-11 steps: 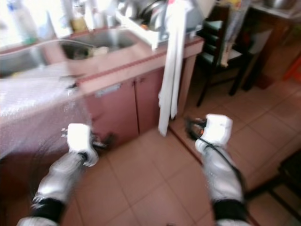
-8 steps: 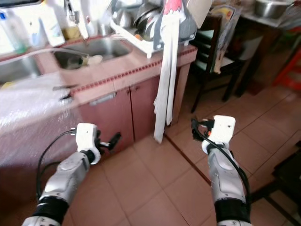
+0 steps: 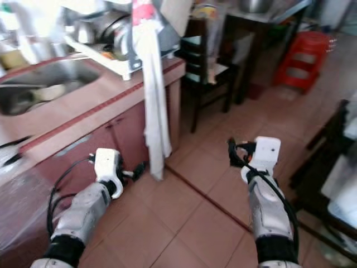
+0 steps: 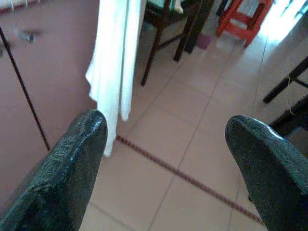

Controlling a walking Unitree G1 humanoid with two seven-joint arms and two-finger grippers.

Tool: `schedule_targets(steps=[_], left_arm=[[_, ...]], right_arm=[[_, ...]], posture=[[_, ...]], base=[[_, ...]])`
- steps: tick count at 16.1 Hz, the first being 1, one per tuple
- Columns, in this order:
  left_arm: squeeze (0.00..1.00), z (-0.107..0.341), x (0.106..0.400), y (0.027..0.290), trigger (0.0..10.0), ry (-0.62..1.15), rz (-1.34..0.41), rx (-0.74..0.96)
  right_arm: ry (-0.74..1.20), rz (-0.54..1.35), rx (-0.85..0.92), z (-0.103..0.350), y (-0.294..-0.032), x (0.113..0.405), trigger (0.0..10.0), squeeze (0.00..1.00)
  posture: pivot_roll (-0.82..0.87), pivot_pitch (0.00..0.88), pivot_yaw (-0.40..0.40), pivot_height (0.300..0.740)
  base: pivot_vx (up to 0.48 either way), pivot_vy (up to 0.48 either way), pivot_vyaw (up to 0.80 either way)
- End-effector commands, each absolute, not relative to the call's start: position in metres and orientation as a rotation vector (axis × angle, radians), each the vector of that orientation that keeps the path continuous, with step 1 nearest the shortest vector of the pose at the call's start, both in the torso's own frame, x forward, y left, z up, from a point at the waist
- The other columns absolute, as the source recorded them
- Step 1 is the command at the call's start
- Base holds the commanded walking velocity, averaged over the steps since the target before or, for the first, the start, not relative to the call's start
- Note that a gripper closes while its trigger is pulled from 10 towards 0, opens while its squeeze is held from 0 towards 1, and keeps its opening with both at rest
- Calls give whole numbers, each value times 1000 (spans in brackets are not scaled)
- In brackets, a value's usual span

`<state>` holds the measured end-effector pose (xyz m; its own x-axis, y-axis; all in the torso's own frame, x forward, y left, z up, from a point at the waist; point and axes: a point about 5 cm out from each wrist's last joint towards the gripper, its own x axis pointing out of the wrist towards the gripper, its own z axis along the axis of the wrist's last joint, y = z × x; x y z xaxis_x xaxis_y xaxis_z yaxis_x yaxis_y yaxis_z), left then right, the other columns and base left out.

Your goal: Kitchen organization

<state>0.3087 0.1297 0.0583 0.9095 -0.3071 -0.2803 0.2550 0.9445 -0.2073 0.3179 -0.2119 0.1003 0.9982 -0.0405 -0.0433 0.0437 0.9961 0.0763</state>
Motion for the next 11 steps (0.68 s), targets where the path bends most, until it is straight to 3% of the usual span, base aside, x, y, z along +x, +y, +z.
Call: schedule_targets(steps=[1,4,11], left_arm=[[0,55,307,138,10000,331,-265,-161],[0,53,308,136,10000,334,-251,-167],[0,53,312,133,10000,332,-239,-179]], right_arm=[[70,-20,88,93,-202,318,10000,0],[85,-12,85,89,-200,319,10000,0],[81,-5,85,90,-198,320,10000,0]], posture=[[-69,39,11,740],[-68,34,10,740],[-71,31,14,740]], base=[[0,0,0],[0,0,0],[0,-449,0]])
